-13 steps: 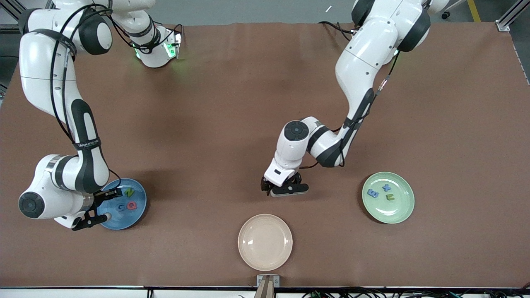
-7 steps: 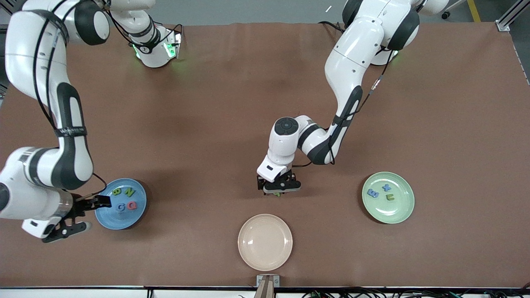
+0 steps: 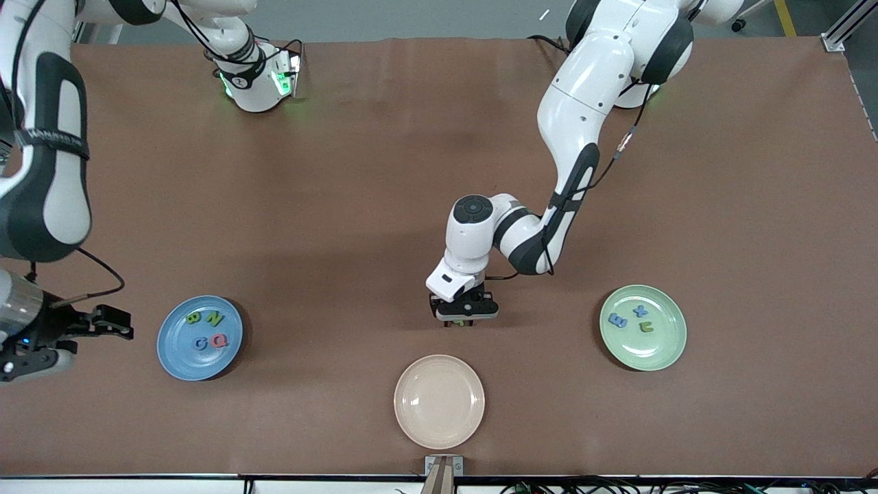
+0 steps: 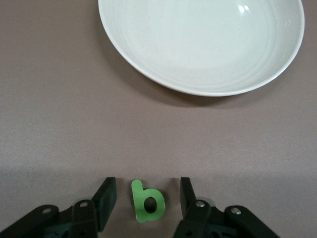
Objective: Sort uppercase to blue plate, lowercase to green plate
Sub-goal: 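Grasp the green b with the left gripper while the right returns to rest, then carry the green b onto the green plate and open the left gripper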
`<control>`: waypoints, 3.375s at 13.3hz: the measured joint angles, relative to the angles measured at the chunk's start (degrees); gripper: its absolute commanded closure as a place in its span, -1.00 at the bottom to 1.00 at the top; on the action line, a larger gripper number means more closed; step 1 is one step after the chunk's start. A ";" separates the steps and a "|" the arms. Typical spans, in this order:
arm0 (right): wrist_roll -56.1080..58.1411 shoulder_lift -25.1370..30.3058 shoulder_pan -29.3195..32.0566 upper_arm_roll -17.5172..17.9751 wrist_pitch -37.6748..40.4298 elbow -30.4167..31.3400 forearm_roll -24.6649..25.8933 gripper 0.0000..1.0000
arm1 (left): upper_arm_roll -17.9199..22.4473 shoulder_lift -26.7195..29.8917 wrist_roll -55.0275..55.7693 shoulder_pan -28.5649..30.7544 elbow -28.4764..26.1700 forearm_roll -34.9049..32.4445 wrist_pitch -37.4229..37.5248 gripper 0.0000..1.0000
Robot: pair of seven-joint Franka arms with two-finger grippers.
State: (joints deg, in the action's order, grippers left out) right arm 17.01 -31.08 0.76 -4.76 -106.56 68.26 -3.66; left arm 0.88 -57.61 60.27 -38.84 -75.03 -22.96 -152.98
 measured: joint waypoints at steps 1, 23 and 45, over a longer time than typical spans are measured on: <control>-1.70 2.18 -0.06 0.00 0.61 1.35 0.00 -1.00 | 0.13 0.00 0.00 -0.15 -0.01 -0.18 0.07 -0.05; -12.20 30.09 -1.77 1.41 6.31 25.19 0.76 -1.00 | 1.06 3.72 0.32 1.40 0.88 -0.48 12.01 0.94; -12.48 27.09 -1.18 0.74 12.16 17.80 2.55 -1.00 | 0.27 28.18 -25.83 27.33 -18.30 1.16 23.20 -1.00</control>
State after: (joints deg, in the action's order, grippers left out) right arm 4.53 -3.99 -0.42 -4.02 -94.39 86.06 -1.11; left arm 1.15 -29.43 34.44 -11.51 -93.33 -21.80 -129.78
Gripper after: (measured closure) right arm 0.000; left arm 0.000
